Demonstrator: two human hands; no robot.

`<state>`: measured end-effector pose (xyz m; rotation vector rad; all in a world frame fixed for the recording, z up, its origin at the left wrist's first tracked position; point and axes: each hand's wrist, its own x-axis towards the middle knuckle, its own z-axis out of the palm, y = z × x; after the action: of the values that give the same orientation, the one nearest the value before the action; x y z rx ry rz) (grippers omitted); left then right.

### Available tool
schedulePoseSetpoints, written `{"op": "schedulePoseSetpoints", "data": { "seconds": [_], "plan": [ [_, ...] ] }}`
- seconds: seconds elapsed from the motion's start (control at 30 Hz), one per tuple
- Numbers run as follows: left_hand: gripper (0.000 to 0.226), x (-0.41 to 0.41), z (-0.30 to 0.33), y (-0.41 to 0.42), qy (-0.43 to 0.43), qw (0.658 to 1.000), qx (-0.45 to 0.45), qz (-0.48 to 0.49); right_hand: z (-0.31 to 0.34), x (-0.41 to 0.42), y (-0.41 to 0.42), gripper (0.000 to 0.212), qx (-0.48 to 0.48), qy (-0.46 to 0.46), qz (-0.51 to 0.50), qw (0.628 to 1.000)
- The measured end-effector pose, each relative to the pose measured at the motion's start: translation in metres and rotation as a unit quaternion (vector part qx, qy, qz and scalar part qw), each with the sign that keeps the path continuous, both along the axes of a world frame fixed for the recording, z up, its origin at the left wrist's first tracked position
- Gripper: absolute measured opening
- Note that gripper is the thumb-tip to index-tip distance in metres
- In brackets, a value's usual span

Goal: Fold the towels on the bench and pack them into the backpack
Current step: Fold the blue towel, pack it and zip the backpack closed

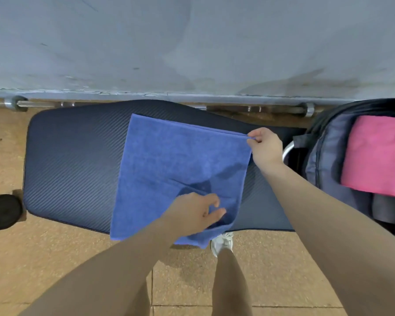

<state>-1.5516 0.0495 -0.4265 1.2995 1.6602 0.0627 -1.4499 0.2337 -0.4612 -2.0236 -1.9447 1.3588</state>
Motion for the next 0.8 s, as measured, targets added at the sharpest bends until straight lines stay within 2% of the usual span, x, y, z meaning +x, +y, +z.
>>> {"op": "schedulePoseSetpoints", "data": {
  "seconds": [0.1,0.13,0.17,0.23,0.33,0.4,0.53,0.63,0.8],
  "plan": [
    [0.040,-0.035,-0.019,0.008,0.126,0.975,0.180,0.024,-0.001,-0.003,0.002,0.020,0.018,0.001,0.012,1.000],
    [0.039,-0.049,-0.026,0.012,0.166,0.963,0.210,0.041,-0.002,-0.004,0.002,0.019,0.023,0.000,0.013,1.000],
    [0.039,-0.064,-0.031,0.016,0.196,0.959,0.199,0.056,-0.002,-0.005,0.003,0.017,0.030,-0.005,0.016,0.999],
    [0.046,-0.090,-0.035,0.024,0.233,0.964,0.107,0.069,-0.004,-0.008,0.004,0.011,0.043,-0.028,0.023,0.998],
    [0.060,-0.119,-0.047,0.020,0.256,0.965,0.036,0.040,-0.006,-0.012,0.002,0.009,0.031,-0.065,0.012,0.997],
    [0.065,-0.128,-0.054,0.014,0.273,0.961,0.036,0.017,-0.007,-0.013,0.001,0.010,0.033,-0.079,0.009,0.996],
    [0.068,-0.147,-0.064,0.016,0.294,0.953,0.061,0.032,-0.008,-0.023,0.006,0.010,0.077,-0.113,0.018,0.991],
    [0.068,-0.157,-0.072,0.018,0.290,0.953,0.082,0.036,-0.013,-0.033,0.008,0.009,0.097,-0.104,0.011,0.990],
    [0.073,-0.153,-0.067,0.019,0.276,0.957,0.080,0.039,0.001,-0.023,-0.024,0.024,0.108,-0.076,-0.056,0.990]
  ]
}}
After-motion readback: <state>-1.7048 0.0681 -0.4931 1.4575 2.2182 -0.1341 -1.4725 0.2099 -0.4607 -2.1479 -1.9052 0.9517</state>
